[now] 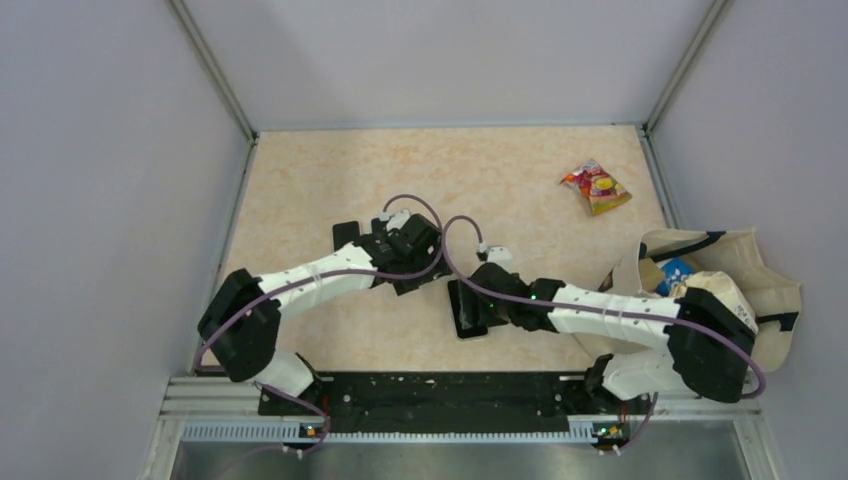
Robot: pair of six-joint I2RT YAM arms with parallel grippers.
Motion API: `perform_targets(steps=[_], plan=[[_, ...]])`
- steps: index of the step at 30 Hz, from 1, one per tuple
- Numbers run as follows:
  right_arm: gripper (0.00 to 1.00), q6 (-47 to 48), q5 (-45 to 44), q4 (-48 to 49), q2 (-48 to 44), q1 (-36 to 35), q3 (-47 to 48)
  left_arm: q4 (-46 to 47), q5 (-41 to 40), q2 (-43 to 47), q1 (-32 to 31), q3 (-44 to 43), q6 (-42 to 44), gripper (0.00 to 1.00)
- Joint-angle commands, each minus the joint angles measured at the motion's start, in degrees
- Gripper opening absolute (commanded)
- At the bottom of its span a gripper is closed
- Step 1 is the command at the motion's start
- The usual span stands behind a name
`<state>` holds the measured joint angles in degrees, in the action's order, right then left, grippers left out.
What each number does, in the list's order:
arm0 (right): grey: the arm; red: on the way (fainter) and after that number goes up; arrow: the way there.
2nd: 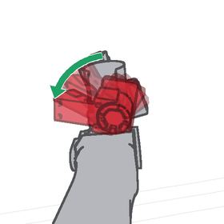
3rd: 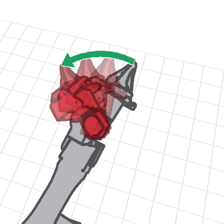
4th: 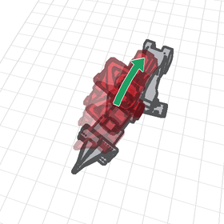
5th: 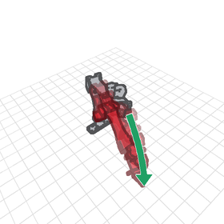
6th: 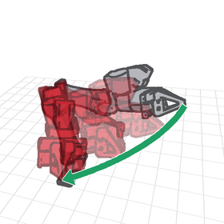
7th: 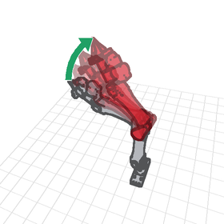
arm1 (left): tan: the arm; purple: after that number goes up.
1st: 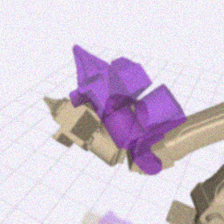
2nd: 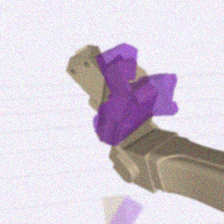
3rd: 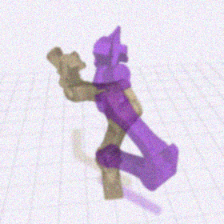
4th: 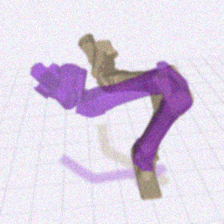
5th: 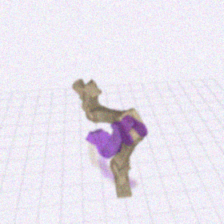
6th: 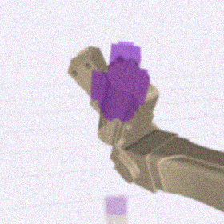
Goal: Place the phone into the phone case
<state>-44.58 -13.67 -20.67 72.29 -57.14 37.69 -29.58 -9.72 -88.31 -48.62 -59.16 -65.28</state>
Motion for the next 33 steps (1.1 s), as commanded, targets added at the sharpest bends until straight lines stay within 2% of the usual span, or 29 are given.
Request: perform_targets(steps=[1, 6, 17, 22, 27, 33], plan=[[0.86, 0.2, -7.6, -1.5, 6.3, -3.8, 5.5, 0.1, 2.1, 5.1, 4.9, 3.1, 3.5, 0.89], [0.89, -0.5, -9.6, -1.8, 11.8, -6.8, 8.9, 0.5, 3.9, 6.3, 7.4, 4.1, 5.6, 0.89], [0.90, -3.5, -12.6, -6.1, 20.2, -10.0, 11.8, 3.7, 7.1, 4.0, 7.9, 4.9, 6.4, 0.88], [0.80, -4.1, -10.8, -3.9, 20.9, -10.8, 9.7, 5.5, 9.4, 2.2, 8.1, 4.8, 6.8, 0.86], [0.54, -3.3, -7.2, 0.5, 14.6, -9.4, 4.1, 8.7, 16.0, -0.2, 8.1, 4.8, 7.3, 0.85], [0.51, -1.4, 2.7, 11.2, 1.6, -3.5, -6.0, 16.0, 22.2, -2.2, 8.1, 8.0, 5.9, 0.80]])
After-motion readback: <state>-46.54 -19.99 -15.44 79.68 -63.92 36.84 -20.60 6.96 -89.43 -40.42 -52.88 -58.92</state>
